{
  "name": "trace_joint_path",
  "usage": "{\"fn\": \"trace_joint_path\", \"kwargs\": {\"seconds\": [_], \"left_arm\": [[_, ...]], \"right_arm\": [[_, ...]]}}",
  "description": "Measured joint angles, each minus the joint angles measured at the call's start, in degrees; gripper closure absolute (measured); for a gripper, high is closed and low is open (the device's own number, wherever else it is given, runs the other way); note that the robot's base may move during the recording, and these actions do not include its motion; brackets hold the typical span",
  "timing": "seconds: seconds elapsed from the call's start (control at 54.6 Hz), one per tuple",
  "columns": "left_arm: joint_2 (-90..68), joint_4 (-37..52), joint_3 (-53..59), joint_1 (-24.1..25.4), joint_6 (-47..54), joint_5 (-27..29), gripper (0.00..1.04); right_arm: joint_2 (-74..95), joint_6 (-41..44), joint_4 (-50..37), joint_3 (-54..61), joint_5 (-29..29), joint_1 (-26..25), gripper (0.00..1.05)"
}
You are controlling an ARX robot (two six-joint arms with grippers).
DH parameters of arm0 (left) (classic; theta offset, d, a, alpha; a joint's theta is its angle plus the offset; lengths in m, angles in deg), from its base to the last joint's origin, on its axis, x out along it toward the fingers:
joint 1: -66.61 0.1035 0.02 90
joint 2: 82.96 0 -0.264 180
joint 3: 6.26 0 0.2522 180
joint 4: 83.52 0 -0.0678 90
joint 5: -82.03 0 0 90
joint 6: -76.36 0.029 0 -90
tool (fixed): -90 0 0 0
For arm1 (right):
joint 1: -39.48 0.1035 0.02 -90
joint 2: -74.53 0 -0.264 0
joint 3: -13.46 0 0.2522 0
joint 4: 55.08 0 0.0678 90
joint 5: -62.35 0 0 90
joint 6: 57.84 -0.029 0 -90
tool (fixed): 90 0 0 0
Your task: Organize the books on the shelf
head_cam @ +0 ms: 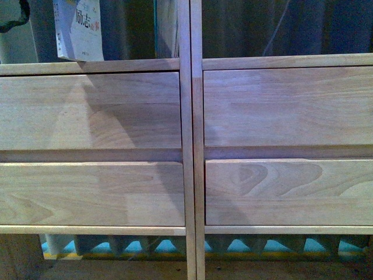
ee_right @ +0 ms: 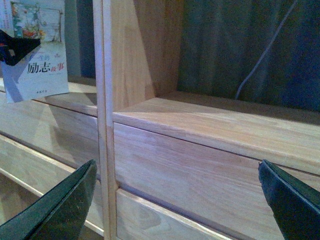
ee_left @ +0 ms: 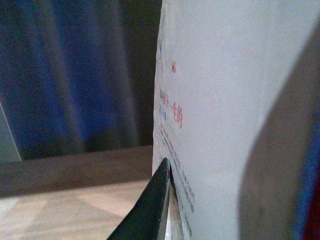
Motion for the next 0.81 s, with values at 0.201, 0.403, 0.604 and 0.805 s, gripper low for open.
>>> {"fn": "trace_joint_path", "kwargs": {"seconds": [0.201, 0.403, 0.604, 0.805], "left_arm": [[-7.6, -3.0, -11.1, 0.2, 3.9, -0.2, 0.88], [-15.0, -4.8, -21.6, -0.2, 6.9, -0.3, 0.88], [-21.7, -3.5, -29.1, -1.2, 8.8, -0.8, 0.88], [-27.5, -1.2, -36.0, -3.1, 9.9, -0.3, 0.88]], "right_arm": [[0.0, 0.1, 0.0, 0.0, 0.0, 0.0, 0.07], [0.0, 0.2, 0.0, 0.0, 0.0, 0.0, 0.07], [0.0, 0.3, 0.0, 0.0, 0.0, 0.0, 0.07], [0.0, 0.4, 0.0, 0.0, 0.0, 0.0, 0.07]]}}
